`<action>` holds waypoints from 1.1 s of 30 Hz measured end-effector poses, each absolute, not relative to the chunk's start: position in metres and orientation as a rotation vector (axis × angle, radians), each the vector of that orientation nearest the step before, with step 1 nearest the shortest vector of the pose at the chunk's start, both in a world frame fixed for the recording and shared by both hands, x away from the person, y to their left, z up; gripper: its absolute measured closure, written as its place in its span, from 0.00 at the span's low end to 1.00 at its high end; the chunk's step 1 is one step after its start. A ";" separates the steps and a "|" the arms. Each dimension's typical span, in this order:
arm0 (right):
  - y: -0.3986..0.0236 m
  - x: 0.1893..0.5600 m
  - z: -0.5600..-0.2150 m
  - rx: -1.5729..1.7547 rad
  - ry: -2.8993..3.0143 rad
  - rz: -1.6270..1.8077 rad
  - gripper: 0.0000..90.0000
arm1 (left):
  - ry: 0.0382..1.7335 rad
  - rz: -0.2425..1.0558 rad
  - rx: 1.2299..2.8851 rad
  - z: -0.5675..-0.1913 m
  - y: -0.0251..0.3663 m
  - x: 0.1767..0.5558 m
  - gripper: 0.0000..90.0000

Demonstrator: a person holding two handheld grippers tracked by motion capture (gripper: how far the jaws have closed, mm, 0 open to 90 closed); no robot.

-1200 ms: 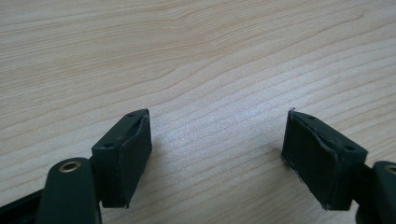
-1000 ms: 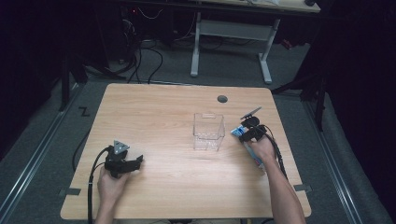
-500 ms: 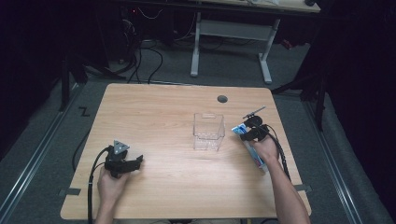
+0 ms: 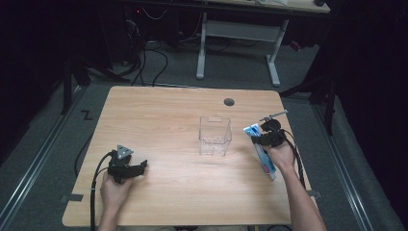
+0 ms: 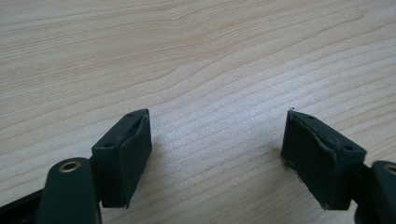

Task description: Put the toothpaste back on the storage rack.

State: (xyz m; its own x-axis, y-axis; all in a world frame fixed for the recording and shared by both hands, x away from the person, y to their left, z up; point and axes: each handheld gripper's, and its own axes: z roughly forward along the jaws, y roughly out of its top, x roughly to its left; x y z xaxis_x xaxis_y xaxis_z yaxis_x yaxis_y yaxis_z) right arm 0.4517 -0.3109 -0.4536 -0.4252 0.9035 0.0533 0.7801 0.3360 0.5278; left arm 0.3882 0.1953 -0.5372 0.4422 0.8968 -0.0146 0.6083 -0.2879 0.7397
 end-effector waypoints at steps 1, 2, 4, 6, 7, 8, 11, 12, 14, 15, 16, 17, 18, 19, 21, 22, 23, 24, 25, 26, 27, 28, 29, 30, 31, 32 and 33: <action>-0.312 0.451 -0.452 1.520 2.352 0.729 0.82 | 1.260 0.539 2.010 -0.537 0.195 0.388 0.27; -0.312 0.449 -0.451 1.521 2.347 0.743 0.82 | 1.260 0.539 2.010 -0.537 0.195 0.388 0.27; -0.313 0.447 -0.448 1.513 2.342 0.769 0.82 | 1.259 0.539 2.010 -0.537 0.195 0.388 0.27; -0.312 0.444 -0.445 1.501 2.337 0.785 0.82 | 1.259 0.539 2.010 -0.537 0.195 0.388 0.27; -0.313 0.442 -0.444 1.495 2.332 0.798 0.82 | 1.259 0.539 2.010 -0.537 0.195 0.388 0.27; -0.313 0.441 -0.442 1.493 2.327 0.813 0.82 | 1.259 0.539 2.010 -0.537 0.195 0.388 0.27; -0.315 0.436 -0.439 1.490 2.313 0.857 0.82 | 1.260 0.539 2.010 -0.537 0.195 0.388 0.27; -0.316 0.435 -0.438 1.484 2.309 0.869 0.82 | 1.260 0.539 2.010 -0.537 0.195 0.388 0.27; -0.317 0.432 -0.435 1.478 2.304 0.883 0.82 | 1.259 0.540 2.010 -0.537 0.195 0.388 0.27; -0.317 0.431 -0.434 1.479 2.300 0.889 0.82 | 1.259 0.539 2.010 -0.537 0.195 0.388 0.27; -0.317 0.430 -0.433 1.472 2.298 0.902 0.82 | 1.259 0.539 2.010 -0.537 0.195 0.388 0.27; -0.318 0.428 -0.431 1.468 2.296 0.908 0.82 | 1.260 0.539 2.010 -0.537 0.195 0.388 0.27; -0.318 0.426 -0.430 1.464 2.289 0.921 0.82 | 1.260 0.539 2.010 -0.537 0.195 0.388 0.27; -0.318 0.425 -0.429 1.460 2.284 0.935 0.82 | 1.259 0.539 2.010 -0.537 0.195 0.388 0.27; -0.318 0.422 -0.425 1.442 2.281 0.953 0.82 | 1.260 0.539 2.010 -0.537 0.195 0.388 0.27; -0.318 0.420 -0.424 1.433 2.278 0.961 0.82 | 1.259 0.540 2.011 -0.537 0.195 0.388 0.27; -0.317 0.419 -0.423 1.429 2.274 0.972 0.82 | 1.260 0.540 2.011 -0.537 0.195 0.388 0.27; -0.317 0.418 -0.422 1.425 2.270 0.980 0.82 | 1.260 0.540 2.010 -0.537 0.195 0.388 0.27; -0.317 0.416 -0.421 1.422 2.267 0.992 0.82 | 1.259 0.540 2.010 -0.537 0.195 0.388 0.27; -0.317 0.416 -0.420 1.419 2.267 0.998 0.82 | 1.260 0.540 2.010 -0.537 0.195 0.388 0.27; -0.317 0.415 -0.419 1.418 2.263 1.008 0.82 | 1.260 0.540 2.010 -0.537 0.195 0.388 0.27; -0.317 0.414 -0.418 1.412 2.262 1.018 0.82 | 1.259 0.540 2.011 -0.537 0.195 0.388 0.27; -0.317 0.413 -0.418 1.405 2.260 1.027 0.82 | 1.259 0.540 2.011 -0.537 0.195 0.388 0.27; -0.317 0.412 -0.417 1.407 2.256 1.035 0.82 | 1.260 0.540 2.011 -0.537 0.195 0.388 0.27; -0.316 0.411 -0.417 1.404 2.253 1.044 0.82 | 1.260 0.540 2.010 -0.537 0.195 0.388 0.27; -0.316 0.411 -0.416 1.404 2.250 1.051 0.82 | 1.259 0.540 2.011 -0.537 0.195 0.388 0.27; -0.315 0.410 -0.415 1.397 2.248 1.058 0.82 | 1.260 0.540 2.010 -0.537 0.195 0.388 0.27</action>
State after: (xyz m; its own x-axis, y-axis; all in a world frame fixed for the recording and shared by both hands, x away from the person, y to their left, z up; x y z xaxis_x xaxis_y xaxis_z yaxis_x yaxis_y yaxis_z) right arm 0.4098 -0.3154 -0.4152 -0.4876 0.8634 0.1297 0.6501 0.2598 0.7140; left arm 0.3882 0.1952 -0.5372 0.4417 0.8970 -0.0142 0.6081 -0.2878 0.7398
